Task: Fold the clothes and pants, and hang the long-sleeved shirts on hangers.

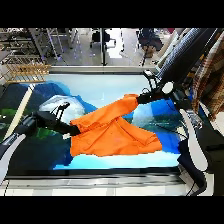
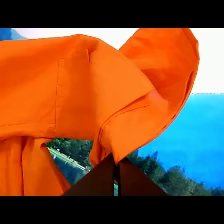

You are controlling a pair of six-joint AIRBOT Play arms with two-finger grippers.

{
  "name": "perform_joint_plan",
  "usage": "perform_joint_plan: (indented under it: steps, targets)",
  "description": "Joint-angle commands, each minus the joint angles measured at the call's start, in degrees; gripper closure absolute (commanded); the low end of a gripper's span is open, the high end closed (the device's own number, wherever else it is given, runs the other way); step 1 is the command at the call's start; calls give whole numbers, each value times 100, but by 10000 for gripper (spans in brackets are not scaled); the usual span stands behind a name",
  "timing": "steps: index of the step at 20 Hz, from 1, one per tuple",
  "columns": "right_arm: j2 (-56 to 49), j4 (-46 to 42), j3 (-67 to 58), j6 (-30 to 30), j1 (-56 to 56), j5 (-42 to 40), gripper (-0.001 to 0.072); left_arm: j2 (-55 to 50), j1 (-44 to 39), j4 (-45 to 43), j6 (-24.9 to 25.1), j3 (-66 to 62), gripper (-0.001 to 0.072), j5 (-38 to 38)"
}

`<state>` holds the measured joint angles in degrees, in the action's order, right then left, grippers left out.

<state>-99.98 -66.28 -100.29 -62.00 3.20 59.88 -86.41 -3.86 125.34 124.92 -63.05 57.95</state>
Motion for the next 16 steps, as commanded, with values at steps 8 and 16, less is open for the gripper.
perform_joint_plan:
  steps: [8, 16]
  targets:
    - [-2, -4, 0, -2, 4, -33, 701, -374, -269, 72, 66, 2, 239, -623]
    - [317, -87, 0, -39, 0, 511, 701, -92, -33, 166, -866, -197, 699, -601]
